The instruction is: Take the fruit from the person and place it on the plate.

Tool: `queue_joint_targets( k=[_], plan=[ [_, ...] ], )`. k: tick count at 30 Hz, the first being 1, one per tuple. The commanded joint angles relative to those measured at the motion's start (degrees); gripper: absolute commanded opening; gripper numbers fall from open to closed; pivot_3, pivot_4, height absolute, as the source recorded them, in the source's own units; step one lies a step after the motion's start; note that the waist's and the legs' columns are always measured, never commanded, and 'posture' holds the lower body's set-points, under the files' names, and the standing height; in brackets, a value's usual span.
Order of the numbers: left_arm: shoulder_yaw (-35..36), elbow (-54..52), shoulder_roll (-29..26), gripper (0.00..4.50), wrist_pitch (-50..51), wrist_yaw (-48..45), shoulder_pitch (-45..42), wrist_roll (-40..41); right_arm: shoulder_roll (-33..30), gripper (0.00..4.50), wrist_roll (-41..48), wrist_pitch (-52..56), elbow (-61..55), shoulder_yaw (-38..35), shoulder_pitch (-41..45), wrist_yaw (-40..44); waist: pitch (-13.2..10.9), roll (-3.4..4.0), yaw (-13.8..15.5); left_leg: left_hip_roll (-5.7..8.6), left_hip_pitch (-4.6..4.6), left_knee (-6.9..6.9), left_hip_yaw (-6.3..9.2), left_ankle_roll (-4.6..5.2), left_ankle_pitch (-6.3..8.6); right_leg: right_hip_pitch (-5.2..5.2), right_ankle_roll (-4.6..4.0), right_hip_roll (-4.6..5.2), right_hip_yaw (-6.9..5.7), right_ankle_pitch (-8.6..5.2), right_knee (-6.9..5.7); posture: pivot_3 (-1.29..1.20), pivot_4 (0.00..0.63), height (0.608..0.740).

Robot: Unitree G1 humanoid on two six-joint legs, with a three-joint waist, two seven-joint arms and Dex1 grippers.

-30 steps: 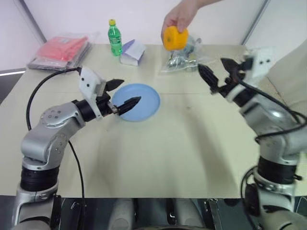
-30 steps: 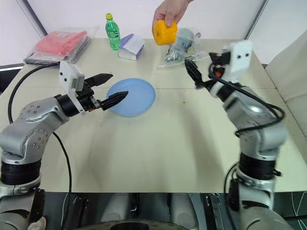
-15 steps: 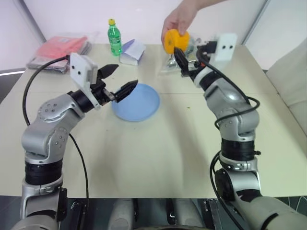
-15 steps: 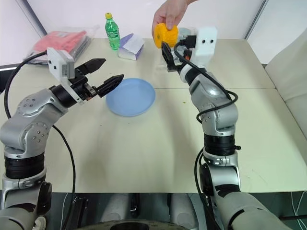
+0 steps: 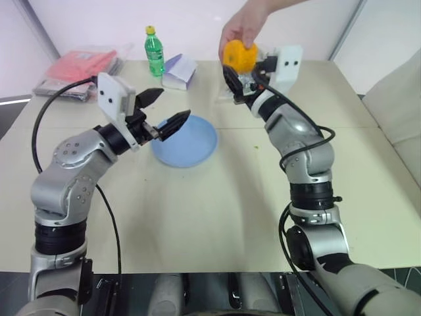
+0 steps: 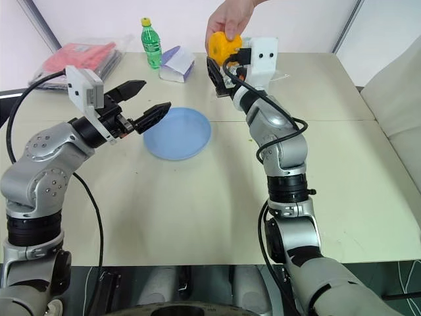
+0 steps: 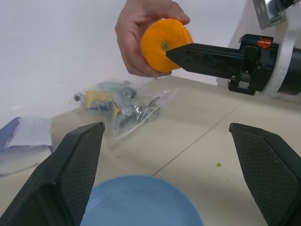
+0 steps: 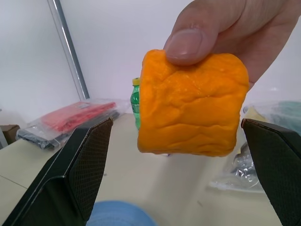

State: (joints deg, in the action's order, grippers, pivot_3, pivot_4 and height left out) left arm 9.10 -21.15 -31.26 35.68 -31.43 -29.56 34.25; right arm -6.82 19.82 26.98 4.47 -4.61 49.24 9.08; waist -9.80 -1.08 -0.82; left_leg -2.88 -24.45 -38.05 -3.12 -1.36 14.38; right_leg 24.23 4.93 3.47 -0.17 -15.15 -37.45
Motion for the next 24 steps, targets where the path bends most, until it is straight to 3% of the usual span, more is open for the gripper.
queue_joint_targets(
  k=[1,6,9,12,13,22,24],
  plan=[
    [0.08,-3.04,-0.31,4.45,-0.18,0.53,-0.32,0.09,0.84,4.5,-0.84,-3.23,1.71,-0.05,2.67,0.73,0.0,0.0,-0.03,0.0,0.0,0.0,0.0,0.0,0.0,0.0,0.0,0.0,0.0,0.0,0.0,0.0,0.15,0.731],
    [-0.03,-3.86,-0.31,4.45,0.36,1.05,-0.17,0.35,1.24,4.5,-1.69,-5.48,4.29,-0.32,3.69,1.16,0.0,0.0,0.0,0.0,0.0,0.01,-0.01,0.0,0.0,0.01,0.0,0.01,0.0,0.0,0.0,0.0,0.15,0.731],
    [-0.1,-4.2,-0.27,4.5,0.62,1.27,-0.11,0.46,1.25,3.6,-2.04,-6.31,5.12,-0.46,4.09,1.3,0.0,0.0,-0.01,0.0,0.0,0.01,-0.01,0.0,0.0,0.01,0.0,0.01,0.0,0.0,0.0,0.0,0.15,0.731],
    [-0.23,-4.51,-0.19,4.5,0.92,1.44,-0.05,0.58,1.06,2.12,-2.22,-7.05,5.82,-0.73,4.71,1.28,0.0,0.01,-0.06,0.0,0.0,0.02,-0.01,0.0,0.0,0.01,0.0,0.01,0.0,0.0,0.0,0.0,0.15,0.731],
    [-0.26,-4.55,-0.16,4.5,1.0,1.45,-0.07,0.59,0.99,2.0,-2.27,-7.24,6.02,-0.79,4.87,1.27,-0.01,0.01,-0.08,0.0,0.0,0.02,-0.01,0.0,0.0,0.01,0.0,0.01,0.0,0.0,0.0,0.0,0.15,0.731],
    [-0.64,-4.37,-0.26,4.5,1.39,1.14,0.04,0.49,0.5,2.0,-2.55,-6.25,5.01,-0.29,4.97,2.42,-0.01,0.01,-0.05,0.0,0.0,0.04,-0.01,0.0,0.0,0.02,0.0,0.02,0.0,0.0,0.02,0.0,0.15,0.731],
    [-0.18,-4.61,-1.12,4.5,1.83,1.23,1.19,0.09,-0.11,2.0,-2.66,-1.6,1.66,2.1,2.36,3.54,-0.01,0.01,-0.08,0.0,0.0,0.04,-0.02,0.0,0.0,0.02,0.0,0.02,0.0,0.0,0.02,0.0,0.15,0.731]
  ],
)
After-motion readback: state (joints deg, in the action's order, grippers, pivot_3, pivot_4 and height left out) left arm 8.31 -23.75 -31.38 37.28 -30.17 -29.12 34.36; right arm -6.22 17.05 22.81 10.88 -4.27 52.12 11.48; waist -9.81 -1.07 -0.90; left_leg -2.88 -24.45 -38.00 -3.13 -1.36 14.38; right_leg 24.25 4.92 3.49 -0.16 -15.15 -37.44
